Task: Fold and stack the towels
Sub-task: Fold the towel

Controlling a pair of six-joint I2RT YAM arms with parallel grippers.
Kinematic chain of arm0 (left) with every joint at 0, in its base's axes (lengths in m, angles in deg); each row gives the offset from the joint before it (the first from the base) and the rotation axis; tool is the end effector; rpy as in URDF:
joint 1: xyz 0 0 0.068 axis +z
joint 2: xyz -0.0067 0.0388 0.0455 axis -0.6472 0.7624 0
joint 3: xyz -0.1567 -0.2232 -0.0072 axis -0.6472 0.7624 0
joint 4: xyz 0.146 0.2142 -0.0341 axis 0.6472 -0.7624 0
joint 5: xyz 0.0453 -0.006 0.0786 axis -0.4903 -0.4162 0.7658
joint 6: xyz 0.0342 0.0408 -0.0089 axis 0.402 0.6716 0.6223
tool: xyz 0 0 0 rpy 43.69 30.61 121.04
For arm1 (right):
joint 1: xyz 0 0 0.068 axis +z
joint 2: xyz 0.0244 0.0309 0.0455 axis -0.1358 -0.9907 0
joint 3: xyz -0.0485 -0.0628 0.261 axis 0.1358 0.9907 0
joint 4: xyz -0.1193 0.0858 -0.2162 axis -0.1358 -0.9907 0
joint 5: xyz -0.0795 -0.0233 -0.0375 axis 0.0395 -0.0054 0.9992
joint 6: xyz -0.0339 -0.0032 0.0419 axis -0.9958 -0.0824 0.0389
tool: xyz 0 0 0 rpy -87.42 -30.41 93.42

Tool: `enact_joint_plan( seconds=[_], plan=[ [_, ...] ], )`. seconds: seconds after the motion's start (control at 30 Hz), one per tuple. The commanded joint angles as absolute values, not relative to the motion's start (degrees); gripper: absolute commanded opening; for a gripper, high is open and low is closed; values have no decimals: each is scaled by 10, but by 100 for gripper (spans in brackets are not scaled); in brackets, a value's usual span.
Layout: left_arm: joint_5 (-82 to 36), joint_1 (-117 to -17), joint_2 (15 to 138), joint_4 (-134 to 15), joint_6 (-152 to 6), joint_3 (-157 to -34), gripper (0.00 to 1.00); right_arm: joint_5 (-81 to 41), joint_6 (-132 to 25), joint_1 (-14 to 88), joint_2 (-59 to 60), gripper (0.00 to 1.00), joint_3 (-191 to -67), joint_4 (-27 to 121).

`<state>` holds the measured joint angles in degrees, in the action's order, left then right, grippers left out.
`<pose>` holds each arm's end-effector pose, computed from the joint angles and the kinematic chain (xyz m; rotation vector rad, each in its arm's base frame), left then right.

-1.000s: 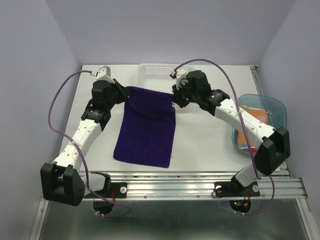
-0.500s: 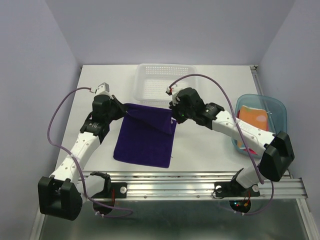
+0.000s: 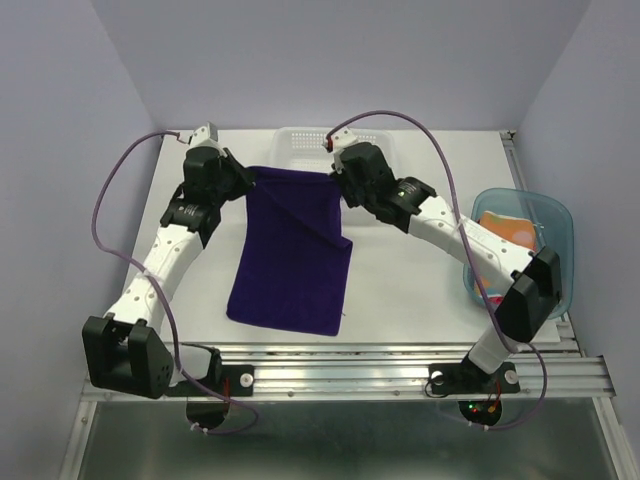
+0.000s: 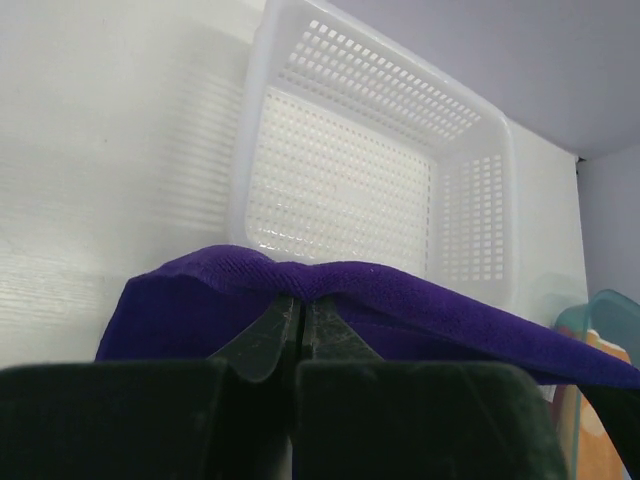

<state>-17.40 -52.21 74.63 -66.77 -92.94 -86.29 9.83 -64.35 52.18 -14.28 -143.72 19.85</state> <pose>0.2938 -0.0635 0.3546 -0.2855 1.8510 -0.5738 0.2848 0.2597 0.3549 -0.6558 1.9935 0.0011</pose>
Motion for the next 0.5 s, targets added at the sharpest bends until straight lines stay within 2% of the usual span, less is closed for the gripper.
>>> enact_joint_plan(
  seconds=[0.0,0.17,0.47],
  plan=[
    [-171,-518,716,-653,-910,-837,0,71,-659,519,-102,1,-1425,198],
    [-176,-518,674,-630,-934,-730,0,6,-633,520,-71,1,-1295,238],
    [-129,-518,611,-666,-1013,-624,0,-53,-576,543,-40,1,-1211,249]
  ],
)
